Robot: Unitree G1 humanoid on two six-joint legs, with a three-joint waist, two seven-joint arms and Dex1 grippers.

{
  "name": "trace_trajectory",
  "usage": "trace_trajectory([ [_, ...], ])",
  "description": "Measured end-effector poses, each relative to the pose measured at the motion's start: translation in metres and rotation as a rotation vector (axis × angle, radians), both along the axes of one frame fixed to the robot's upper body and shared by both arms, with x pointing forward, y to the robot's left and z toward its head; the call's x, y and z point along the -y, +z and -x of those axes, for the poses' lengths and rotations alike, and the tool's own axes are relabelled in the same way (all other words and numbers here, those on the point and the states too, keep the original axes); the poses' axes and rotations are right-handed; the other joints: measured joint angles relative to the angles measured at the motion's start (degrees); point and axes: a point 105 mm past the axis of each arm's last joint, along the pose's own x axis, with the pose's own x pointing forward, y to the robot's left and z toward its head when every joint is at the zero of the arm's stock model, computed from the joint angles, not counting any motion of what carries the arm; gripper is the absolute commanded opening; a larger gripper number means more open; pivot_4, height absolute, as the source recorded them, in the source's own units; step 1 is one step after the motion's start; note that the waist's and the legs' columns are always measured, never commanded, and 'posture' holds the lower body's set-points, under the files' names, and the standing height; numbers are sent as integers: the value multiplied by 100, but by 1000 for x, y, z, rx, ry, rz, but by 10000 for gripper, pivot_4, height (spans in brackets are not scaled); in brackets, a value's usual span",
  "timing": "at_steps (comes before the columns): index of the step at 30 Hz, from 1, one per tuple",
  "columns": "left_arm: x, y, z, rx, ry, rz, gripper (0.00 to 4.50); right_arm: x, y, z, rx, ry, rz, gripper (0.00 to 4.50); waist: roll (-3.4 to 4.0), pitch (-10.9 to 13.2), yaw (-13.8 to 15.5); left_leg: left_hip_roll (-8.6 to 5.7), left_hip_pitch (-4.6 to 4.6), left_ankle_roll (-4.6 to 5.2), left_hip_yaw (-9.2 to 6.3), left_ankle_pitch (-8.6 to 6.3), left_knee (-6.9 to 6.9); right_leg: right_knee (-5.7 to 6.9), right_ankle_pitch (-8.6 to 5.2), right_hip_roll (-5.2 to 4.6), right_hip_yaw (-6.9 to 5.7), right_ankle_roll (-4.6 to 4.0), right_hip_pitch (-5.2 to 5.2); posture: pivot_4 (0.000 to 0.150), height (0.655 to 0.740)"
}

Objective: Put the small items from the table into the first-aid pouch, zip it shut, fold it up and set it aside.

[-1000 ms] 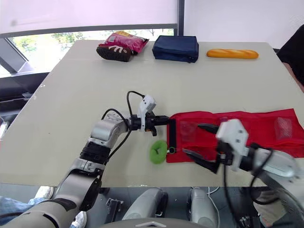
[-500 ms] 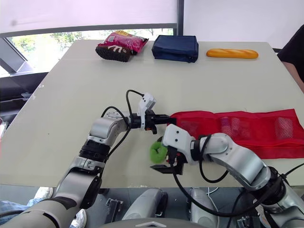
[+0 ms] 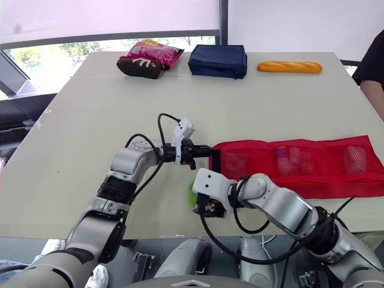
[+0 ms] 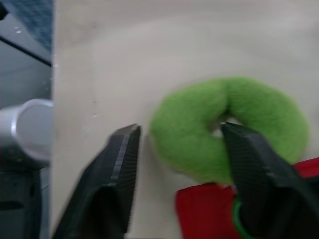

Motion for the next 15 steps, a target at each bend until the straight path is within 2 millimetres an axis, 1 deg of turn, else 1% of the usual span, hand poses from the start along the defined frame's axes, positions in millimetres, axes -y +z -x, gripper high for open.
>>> trace_trajectory([
  [1, 0, 0, 0, 1, -1, 0, 0, 0, 0, 0, 4, 2, 2, 8395, 0, 0, -4, 0, 0, 0, 0, 0, 0, 0, 0, 0, 0, 0, 0, 1500, 7395],
  [2, 0, 1, -1, 1, -1, 0, 0, -1, -1, 0, 18, 10, 9, 3401, 0, 0, -9, -1, 0, 0, 0, 0, 0, 0, 0, 0, 0, 0, 0, 1500, 7395],
  [3, 0, 1, -1, -1, 0, 0, 0, 0, -1, -1, 32, 16, 13, 298, 0, 0, -10, -1, 0, 0, 0, 0, 0, 0, 0, 0, 0, 0, 0, 1500, 7395],
  [8, 1, 0, -2, 1, 1, 4, 0, 0, -1, 0, 63, 41, 19, 298, 0, 0, -10, -1, 1, -2, -2, 1, 0, 1, 0, 0, 0, 0, 0, 1500, 7395],
  [12, 1, 0, -2, 7, 1, 6, 0, 2, 3, -1, 24, 10, -35, 298, 0, 0, -8, -1, 1, -2, -4, 1, 0, 1, 0, 0, 0, 0, 0, 1500, 7395],
  [13, 1, 0, -2, 9, 1, 6, 0, 2, 9, -2, -10, -18, -101, 298, 0, 0, -8, -1, 0, -2, -5, 1, 0, 1, 0, 0, -1, 0, 0, 1500, 7395],
  [15, 0, 0, -3, 17, 2, 5, 0, 4, 27, -4, -9, -52, -213, 298, 1, 0, -11, -1, 0, -2, -4, 1, 0, 1, 0, 0, 0, 0, 0, 1500, 7395],
])
